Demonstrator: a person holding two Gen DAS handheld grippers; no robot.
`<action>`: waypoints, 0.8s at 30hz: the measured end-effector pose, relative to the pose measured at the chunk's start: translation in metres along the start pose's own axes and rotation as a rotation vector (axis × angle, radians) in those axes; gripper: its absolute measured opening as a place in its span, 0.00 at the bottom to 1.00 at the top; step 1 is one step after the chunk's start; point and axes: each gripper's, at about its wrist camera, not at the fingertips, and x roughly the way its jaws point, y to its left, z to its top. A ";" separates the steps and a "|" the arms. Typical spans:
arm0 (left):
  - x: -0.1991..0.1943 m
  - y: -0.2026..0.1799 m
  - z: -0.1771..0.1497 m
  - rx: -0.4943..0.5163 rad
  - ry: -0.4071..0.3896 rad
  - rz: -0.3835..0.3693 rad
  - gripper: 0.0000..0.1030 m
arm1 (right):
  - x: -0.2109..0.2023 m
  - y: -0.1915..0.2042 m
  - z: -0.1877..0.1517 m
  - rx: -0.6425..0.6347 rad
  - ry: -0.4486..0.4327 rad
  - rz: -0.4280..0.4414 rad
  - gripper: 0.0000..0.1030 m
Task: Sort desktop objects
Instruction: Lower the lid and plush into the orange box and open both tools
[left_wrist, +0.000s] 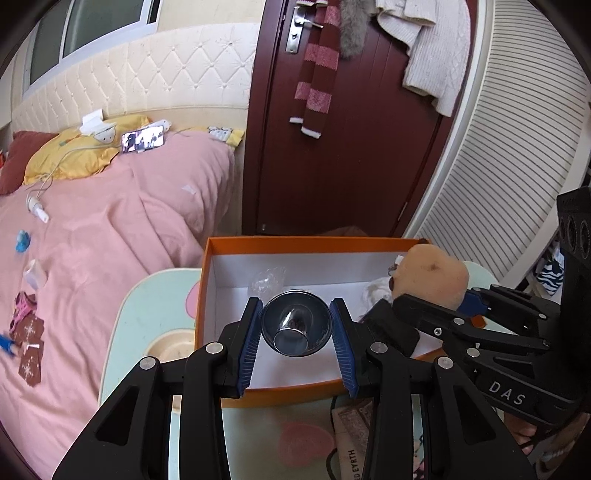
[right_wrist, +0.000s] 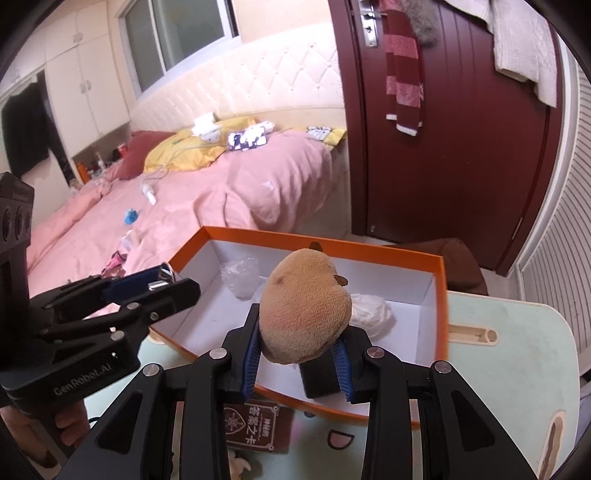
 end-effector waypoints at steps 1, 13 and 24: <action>0.001 0.001 -0.001 -0.006 0.001 0.011 0.38 | 0.001 0.001 0.000 -0.001 -0.002 0.001 0.35; -0.003 0.013 -0.009 -0.060 -0.003 0.032 0.66 | 0.003 -0.006 -0.004 0.035 0.006 0.003 0.57; -0.033 0.012 -0.017 -0.045 -0.016 0.029 0.66 | -0.020 -0.006 -0.020 0.050 0.003 -0.035 0.57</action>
